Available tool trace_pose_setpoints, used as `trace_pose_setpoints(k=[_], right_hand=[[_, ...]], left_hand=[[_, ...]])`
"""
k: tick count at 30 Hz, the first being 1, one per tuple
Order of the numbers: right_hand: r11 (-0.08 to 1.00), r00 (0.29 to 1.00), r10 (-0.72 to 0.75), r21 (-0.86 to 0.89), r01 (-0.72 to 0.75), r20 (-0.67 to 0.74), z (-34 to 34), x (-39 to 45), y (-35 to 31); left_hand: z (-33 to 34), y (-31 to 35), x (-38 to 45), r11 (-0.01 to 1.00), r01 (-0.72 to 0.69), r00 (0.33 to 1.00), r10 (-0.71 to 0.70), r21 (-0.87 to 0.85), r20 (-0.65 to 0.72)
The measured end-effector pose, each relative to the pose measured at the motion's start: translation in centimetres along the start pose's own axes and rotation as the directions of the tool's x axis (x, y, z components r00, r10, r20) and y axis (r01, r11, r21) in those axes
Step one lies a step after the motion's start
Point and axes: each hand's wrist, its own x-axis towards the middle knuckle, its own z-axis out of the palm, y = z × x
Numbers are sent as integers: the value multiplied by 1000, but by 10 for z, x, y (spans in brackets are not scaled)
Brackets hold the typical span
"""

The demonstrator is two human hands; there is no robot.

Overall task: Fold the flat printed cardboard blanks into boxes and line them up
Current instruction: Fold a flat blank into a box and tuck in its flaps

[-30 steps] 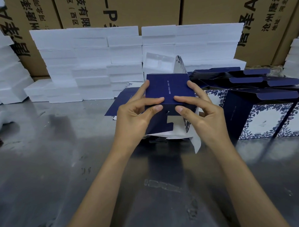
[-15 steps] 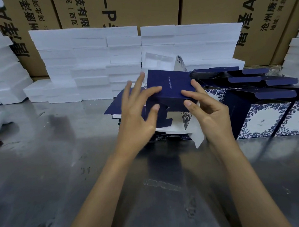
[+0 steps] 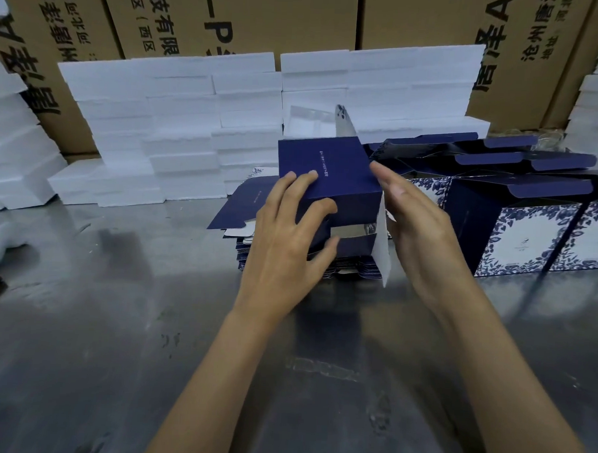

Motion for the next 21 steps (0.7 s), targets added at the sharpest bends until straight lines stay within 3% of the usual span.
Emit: trace_pose_setpoints(k=[3, 12, 15, 21], right_hand=[[990, 995, 103, 93, -103, 4, -4, 3, 3], [971, 976, 181, -178, -158, 122, -7, -1, 21], [954, 989, 144, -269, -133, 20, 0, 0, 30], [881, 962, -110, -472, -23, -251, 22, -3, 53]], left_hand=[[3, -4, -2, 1000, 4, 1000, -3, 23, -21], [16, -9, -4, 1000, 7, 996, -4, 27, -87], [17, -5, -3, 995, 52, 993, -61, -89, -100], [6, -2, 1, 934, 143, 987, -160, -328, -24]])
